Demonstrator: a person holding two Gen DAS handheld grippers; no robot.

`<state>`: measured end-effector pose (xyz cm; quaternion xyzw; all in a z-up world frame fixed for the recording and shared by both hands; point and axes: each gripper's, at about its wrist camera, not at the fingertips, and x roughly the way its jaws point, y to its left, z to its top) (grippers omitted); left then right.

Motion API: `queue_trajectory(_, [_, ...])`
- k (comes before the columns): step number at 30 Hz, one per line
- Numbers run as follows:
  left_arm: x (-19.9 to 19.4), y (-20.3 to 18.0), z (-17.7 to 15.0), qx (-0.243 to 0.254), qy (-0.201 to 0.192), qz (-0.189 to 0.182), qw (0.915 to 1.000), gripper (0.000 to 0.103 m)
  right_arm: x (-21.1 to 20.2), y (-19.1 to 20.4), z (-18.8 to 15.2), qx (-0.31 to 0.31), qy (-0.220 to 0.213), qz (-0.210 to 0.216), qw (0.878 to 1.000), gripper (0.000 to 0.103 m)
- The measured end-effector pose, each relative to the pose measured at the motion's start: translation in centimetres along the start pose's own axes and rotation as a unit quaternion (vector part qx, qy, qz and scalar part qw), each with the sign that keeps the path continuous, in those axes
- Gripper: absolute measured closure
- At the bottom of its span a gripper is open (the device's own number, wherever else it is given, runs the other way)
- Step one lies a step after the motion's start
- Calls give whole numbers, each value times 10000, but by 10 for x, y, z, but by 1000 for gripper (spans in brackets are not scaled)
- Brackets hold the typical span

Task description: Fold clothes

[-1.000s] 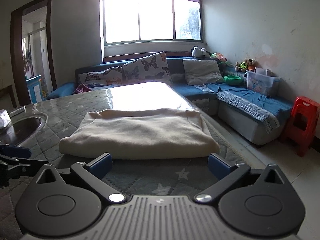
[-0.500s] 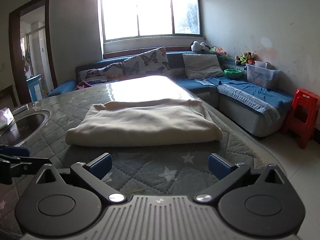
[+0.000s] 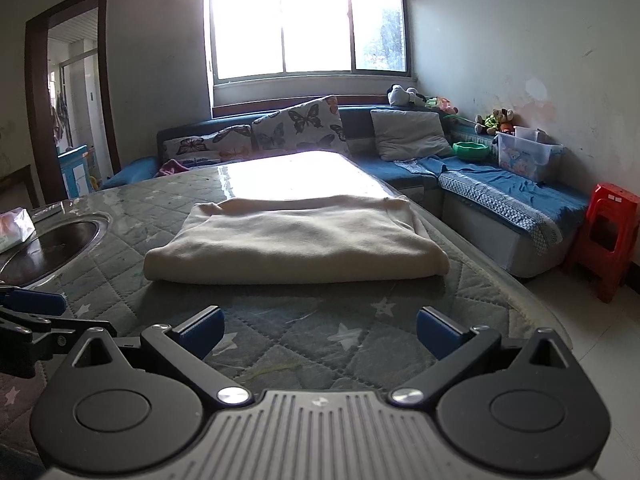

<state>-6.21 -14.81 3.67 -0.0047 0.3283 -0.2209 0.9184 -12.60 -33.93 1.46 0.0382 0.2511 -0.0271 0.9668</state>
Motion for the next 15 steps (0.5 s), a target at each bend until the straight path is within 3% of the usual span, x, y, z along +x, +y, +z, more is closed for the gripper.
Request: queue_trajectory(15, [-4,-5,-3,50,-4,3,10000,0,-7,4,0,28,-73,128,9999,0])
